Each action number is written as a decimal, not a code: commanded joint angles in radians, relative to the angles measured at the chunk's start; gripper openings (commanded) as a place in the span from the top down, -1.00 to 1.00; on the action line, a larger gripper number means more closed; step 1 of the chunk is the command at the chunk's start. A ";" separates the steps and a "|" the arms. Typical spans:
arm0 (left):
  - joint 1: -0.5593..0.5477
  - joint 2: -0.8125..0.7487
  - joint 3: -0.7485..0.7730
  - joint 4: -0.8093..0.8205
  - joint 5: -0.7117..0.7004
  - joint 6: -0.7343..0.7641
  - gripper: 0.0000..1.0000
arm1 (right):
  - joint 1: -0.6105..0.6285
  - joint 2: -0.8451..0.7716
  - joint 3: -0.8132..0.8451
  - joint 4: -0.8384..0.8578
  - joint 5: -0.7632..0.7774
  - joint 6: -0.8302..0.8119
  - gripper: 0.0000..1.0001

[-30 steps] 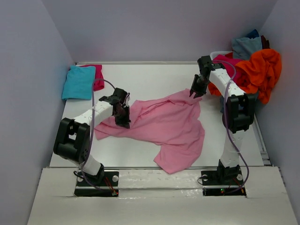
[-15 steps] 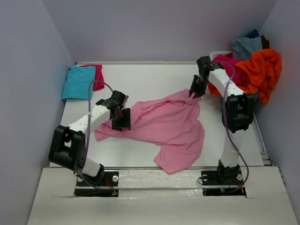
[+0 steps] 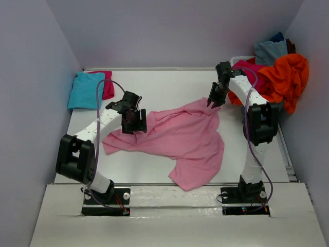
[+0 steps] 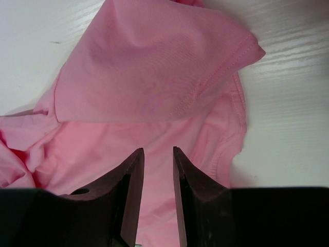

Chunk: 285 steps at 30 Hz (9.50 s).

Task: Fold and stack the t-shirts
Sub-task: Pick up the flattened T-shirt from the center of the board, then fold the flattened T-shirt at the center of the board.

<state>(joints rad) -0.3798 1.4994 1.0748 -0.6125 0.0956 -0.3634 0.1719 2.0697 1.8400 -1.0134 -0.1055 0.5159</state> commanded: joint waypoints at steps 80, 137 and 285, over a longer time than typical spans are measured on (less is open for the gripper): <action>0.099 0.091 0.201 -0.004 0.033 0.055 0.89 | 0.009 0.067 -0.055 0.085 0.161 -0.028 -0.15; 0.099 0.085 0.203 -0.018 0.023 0.060 0.89 | -0.028 0.135 -0.039 0.151 0.466 0.061 0.38; 0.378 0.256 0.441 -0.052 -0.201 -0.121 0.89 | 0.029 -0.045 0.130 -0.198 0.059 -0.119 0.84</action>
<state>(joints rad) -0.0044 1.8496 1.5433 -0.6689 -0.0807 -0.4793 0.2020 2.1166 1.9930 -1.2022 -0.0742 0.4137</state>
